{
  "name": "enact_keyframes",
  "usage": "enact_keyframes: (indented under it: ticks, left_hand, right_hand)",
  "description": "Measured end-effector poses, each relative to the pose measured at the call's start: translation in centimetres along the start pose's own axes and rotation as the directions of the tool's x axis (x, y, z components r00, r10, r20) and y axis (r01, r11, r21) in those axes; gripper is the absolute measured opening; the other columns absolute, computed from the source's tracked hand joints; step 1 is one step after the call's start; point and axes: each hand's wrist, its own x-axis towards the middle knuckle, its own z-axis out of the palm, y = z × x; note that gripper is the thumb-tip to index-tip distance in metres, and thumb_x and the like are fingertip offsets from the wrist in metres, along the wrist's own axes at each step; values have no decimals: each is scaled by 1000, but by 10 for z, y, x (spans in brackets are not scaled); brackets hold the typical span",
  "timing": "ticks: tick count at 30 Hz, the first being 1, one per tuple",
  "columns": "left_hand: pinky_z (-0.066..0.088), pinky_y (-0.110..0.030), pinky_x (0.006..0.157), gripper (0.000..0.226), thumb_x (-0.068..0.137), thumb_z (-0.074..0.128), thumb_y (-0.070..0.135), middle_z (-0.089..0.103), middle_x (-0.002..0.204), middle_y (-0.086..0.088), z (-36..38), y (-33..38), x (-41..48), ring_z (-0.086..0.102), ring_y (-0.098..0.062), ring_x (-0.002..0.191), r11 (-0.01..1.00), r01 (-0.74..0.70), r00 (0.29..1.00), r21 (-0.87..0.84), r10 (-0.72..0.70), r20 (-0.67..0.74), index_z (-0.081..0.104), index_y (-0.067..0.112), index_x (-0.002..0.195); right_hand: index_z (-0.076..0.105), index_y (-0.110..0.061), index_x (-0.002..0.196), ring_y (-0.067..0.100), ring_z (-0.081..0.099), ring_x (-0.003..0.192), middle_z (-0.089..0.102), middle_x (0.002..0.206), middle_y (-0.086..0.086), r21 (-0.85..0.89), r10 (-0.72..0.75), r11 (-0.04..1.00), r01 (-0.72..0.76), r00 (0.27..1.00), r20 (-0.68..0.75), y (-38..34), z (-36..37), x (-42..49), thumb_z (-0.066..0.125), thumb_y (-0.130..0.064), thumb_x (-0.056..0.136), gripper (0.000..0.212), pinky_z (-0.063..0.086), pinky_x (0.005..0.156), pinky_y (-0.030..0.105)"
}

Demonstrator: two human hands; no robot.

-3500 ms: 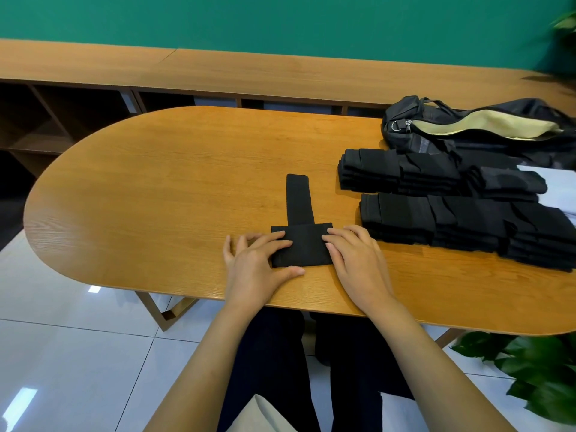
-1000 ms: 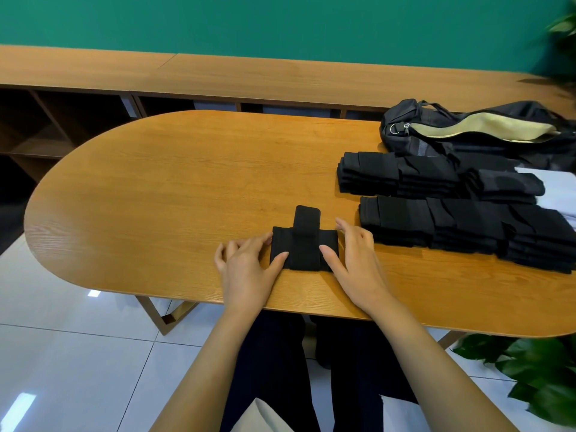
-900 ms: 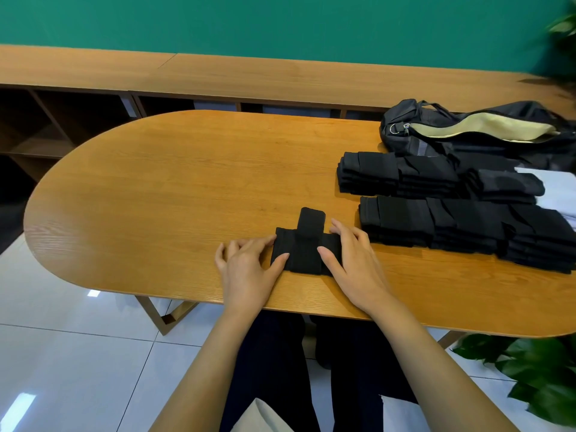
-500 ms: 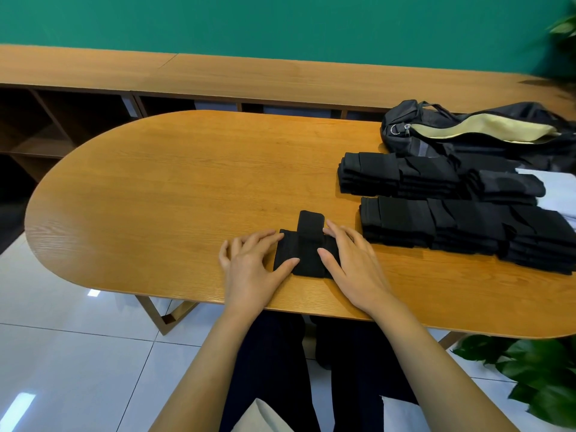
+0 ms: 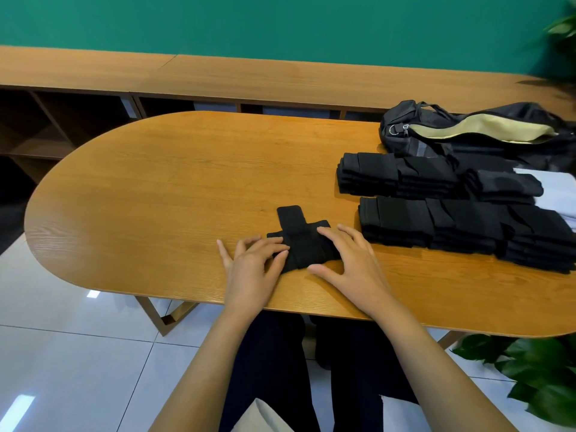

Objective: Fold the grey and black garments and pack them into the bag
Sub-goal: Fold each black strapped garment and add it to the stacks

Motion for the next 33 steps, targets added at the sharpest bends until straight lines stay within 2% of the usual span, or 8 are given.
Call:
enact_keyframes:
  ticks: [6,9,12,16,22,25,29,33]
  left_hand:
    - [-12,-57,115,61,69,54,75,56,125,24,-4,0,0,34,-7,129,998,-55,996,21,53,77,68,36,114]
    - [-10,-60,115,51,73,62,64,58,125,23,-3,-1,0,35,-9,130,997,-68,995,44,65,72,68,36,115]
    - [-9,-58,115,49,80,50,64,62,121,21,-2,2,-2,38,-9,129,996,-81,997,36,81,13,70,33,112]
    - [-5,-56,117,57,82,37,66,66,114,18,-1,2,-2,43,-10,126,998,-58,997,-6,58,-44,72,29,108]
    - [-3,-51,118,54,80,43,75,57,102,33,-3,1,-2,42,-6,125,992,-35,998,-120,28,-60,71,34,102]
    - [-5,-48,120,58,74,42,74,46,112,36,-7,3,-2,35,1,127,976,-11,999,-218,-1,-53,60,40,118]
    - [-9,-43,119,78,62,52,85,50,116,34,-8,3,-2,33,3,127,974,-10,1000,-228,8,-10,53,42,127]
    - [-5,-51,119,40,76,72,49,61,105,19,-1,-2,-1,41,-5,125,992,-7,1000,-123,5,-20,71,30,110]
  right_hand:
    - [58,-34,130,4,30,135,55,134,-17,-87,-97,992,93,994,-49,12,9,3,59,-51,89,45,24,112,35]
    - [59,-32,130,-3,29,126,55,128,-18,-76,-103,992,96,991,-86,10,8,2,58,-49,90,43,23,107,27]
    - [58,-32,131,-15,19,112,41,118,-23,-40,-90,995,86,992,-94,8,6,0,59,-48,90,43,22,103,25]
    - [57,-33,130,0,32,123,51,127,-19,-65,-139,989,135,988,-69,10,8,1,62,-54,86,49,26,104,28]
    - [67,-27,108,6,38,122,59,122,-15,-69,-175,984,167,976,-131,14,11,2,63,-27,90,18,31,103,32]
    - [65,-28,115,4,38,119,55,120,-11,-17,-103,995,102,988,-117,13,11,0,58,-28,93,23,30,101,26]
    - [64,-24,112,13,43,115,54,113,-7,26,-81,996,84,991,-104,13,10,-1,55,-30,96,20,32,97,27]
    - [66,-20,109,10,41,113,52,106,-12,40,-117,992,123,983,-139,13,10,-3,56,-30,95,20,35,102,36]
